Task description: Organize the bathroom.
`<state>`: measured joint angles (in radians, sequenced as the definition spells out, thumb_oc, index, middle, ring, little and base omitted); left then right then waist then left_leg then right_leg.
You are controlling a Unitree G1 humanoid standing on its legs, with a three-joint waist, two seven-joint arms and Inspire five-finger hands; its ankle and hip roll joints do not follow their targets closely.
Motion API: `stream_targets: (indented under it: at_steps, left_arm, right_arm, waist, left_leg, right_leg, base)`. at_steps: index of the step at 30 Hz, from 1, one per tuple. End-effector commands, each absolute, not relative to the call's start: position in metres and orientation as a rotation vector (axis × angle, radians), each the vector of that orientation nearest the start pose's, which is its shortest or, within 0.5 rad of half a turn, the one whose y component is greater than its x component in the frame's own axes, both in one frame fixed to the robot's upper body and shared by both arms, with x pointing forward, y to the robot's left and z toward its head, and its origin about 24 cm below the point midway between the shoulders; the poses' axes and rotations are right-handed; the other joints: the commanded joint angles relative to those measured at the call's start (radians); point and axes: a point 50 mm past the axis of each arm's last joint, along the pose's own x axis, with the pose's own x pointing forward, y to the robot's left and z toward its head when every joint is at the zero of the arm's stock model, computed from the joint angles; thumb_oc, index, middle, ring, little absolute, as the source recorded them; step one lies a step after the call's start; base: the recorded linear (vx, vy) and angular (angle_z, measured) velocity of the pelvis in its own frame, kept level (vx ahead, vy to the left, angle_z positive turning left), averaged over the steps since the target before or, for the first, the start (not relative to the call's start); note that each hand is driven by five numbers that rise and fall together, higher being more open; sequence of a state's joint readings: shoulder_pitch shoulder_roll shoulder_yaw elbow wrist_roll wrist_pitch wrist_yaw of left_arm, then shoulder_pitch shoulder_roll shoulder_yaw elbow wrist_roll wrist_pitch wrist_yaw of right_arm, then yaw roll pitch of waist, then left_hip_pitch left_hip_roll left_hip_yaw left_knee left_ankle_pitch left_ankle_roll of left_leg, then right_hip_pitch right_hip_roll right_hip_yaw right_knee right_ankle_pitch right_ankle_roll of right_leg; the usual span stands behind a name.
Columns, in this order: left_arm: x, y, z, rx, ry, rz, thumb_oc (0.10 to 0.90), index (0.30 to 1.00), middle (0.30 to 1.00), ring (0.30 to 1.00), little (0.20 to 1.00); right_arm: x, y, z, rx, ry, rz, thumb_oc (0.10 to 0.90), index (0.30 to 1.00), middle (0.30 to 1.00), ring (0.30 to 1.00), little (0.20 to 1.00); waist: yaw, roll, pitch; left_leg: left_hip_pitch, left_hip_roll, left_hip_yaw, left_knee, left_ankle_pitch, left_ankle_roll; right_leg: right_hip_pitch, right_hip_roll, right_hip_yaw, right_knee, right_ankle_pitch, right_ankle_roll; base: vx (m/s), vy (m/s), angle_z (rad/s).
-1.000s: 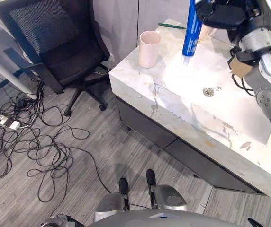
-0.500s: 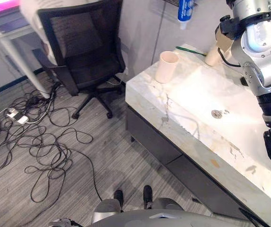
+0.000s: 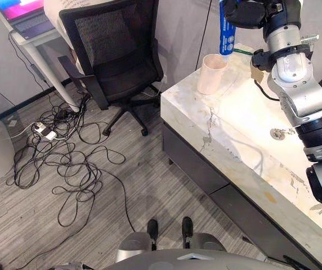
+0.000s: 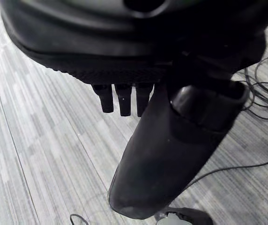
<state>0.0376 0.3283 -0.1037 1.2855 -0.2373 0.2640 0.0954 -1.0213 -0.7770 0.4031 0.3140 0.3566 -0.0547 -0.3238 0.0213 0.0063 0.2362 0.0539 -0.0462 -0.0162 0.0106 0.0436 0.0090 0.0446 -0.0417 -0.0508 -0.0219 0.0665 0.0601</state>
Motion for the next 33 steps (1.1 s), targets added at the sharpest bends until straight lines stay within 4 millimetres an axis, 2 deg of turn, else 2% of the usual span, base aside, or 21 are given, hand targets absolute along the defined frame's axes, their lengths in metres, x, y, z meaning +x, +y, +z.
stream_targets:
  at_steps: [1, 15, 24, 33]
  left_arm:
    - [0.012, 0.307, -0.147, 0.285, 1.643, 0.443, 0.8, 0.9, 0.9, 0.9, 0.9]
    - [0.008, 0.302, -0.149, 0.271, 1.675, 0.451, 0.8, 0.9, 0.9, 0.9, 0.9]
    - [0.008, 0.308, -0.146, 0.256, 1.688, 0.471, 0.8, 0.9, 0.9, 0.9, 0.9]
    - [0.01, 0.309, -0.146, 0.259, 1.69, 0.458, 0.8, 0.9, 0.9, 0.9, 0.9]
  right_arm:
    - [0.326, -0.178, 0.385, -0.363, -1.056, -0.159, 0.4, 0.3, 0.3, 0.3, 0.3]
    - [0.33, -0.18, 0.385, -0.356, -1.048, -0.175, 0.4, 0.3, 0.3, 0.3, 0.3]
    - [0.336, -0.181, 0.382, -0.38, -1.024, -0.171, 0.4, 0.3, 0.3, 0.3, 0.3]
    - [0.334, -0.18, 0.389, -0.413, -1.043, -0.184, 0.4, 0.3, 0.3, 0.3, 0.3]
  waist:
    - [0.034, -0.017, -0.053]
    - [0.051, -0.022, -0.063]
    - [0.047, -0.011, -0.06]
    - [0.038, -0.001, -0.045]
  left_leg:
    - [0.009, 0.057, 0.006, 0.078, -0.154, -0.011]
    - [-0.004, 0.09, -0.012, 0.091, -0.137, -0.042]
    - [-0.008, 0.104, -0.008, 0.098, -0.13, -0.051]
    - [-0.015, 0.12, -0.001, 0.097, -0.118, -0.063]
  right_leg:
    - [-0.099, -0.019, 0.012, 0.13, -0.094, 0.05]
    - [-0.059, -0.009, -0.025, 0.118, -0.121, 0.026]
    - [-0.054, -0.006, -0.03, 0.12, -0.131, 0.017]
    - [-0.056, -0.003, -0.027, 0.119, -0.134, 0.009]
  base:
    - [0.04, -0.074, 0.13]
    - [0.06, -0.032, 0.12]
    - [0.04, -0.012, 0.05]
    - [0.01, -0.036, 0.01]
